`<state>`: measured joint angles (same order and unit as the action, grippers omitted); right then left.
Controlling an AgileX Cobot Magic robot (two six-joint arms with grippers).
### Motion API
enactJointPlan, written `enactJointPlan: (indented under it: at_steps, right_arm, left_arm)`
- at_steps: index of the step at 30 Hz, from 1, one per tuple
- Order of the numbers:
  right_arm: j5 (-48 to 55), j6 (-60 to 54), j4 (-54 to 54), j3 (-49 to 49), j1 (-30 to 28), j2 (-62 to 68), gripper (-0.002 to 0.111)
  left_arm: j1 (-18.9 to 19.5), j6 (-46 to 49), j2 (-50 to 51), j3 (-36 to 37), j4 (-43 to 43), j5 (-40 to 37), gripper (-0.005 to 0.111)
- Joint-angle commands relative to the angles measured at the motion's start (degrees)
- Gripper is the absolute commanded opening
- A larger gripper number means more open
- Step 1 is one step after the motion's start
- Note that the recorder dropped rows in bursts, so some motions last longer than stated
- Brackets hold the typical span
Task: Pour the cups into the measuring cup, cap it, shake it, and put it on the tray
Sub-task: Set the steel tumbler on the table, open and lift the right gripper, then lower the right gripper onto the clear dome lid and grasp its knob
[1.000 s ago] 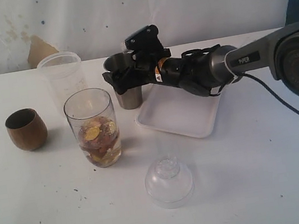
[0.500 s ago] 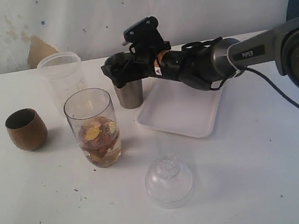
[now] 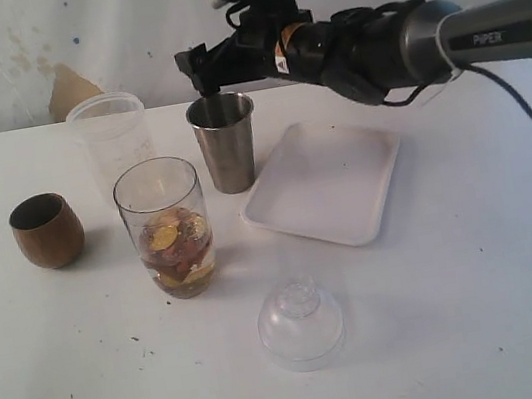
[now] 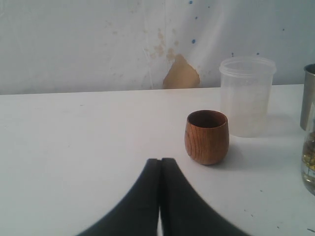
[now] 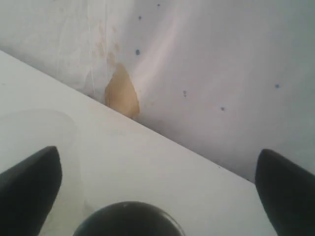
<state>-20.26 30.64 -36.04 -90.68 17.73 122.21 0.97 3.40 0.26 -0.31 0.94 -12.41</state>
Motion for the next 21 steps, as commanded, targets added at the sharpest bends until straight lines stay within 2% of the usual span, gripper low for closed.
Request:
enactJointPlan:
  at_steps: [1, 7, 11, 14, 16, 17, 19, 21]
  right_arm:
    - [11.21, 0.90, 0.12, -0.04, 0.41, -5.53, 0.100]
    - [27.76, -0.81, 0.12, -0.04, 2.60, -11.28, 0.100]
    - [39.12, -11.01, 2.97, -0.04, 5.68, -14.20, 0.100]
    - [46.90, -22.69, 11.94, -0.04, 7.50, -15.30, 0.100]
    - [52.26, -32.01, 21.50, -0.04, 7.82, -15.68, 0.100]
    - [57.76, -38.47, 30.22, -0.04, 7.82, -15.97, 0.100]
    - [65.86, -42.43, 36.57, -0.04, 7.82, -16.68, 0.100]
    - [74.89, -42.56, 36.47, -0.04, 7.82, -17.45, 0.100]
  left_arm:
    - [-0.02, -0.01, -0.26, 0.31, 0.02, 0.74, 0.000]
    - [-0.02, -0.01, -0.26, 0.31, 0.02, 0.74, 0.000]
    - [-0.02, -0.01, -0.26, 0.31, 0.02, 0.74, 0.000]
    - [-0.02, -0.01, -0.26, 0.31, 0.02, 0.74, 0.000]
    - [-0.02, -0.01, -0.26, 0.31, 0.02, 0.74, 0.000]
    - [-0.02, -0.01, -0.26, 0.31, 0.02, 0.74, 0.000]
    - [-0.02, -0.01, -0.26, 0.31, 0.02, 0.74, 0.000]
    - [-0.02, -0.01, -0.26, 0.31, 0.02, 0.74, 0.000]
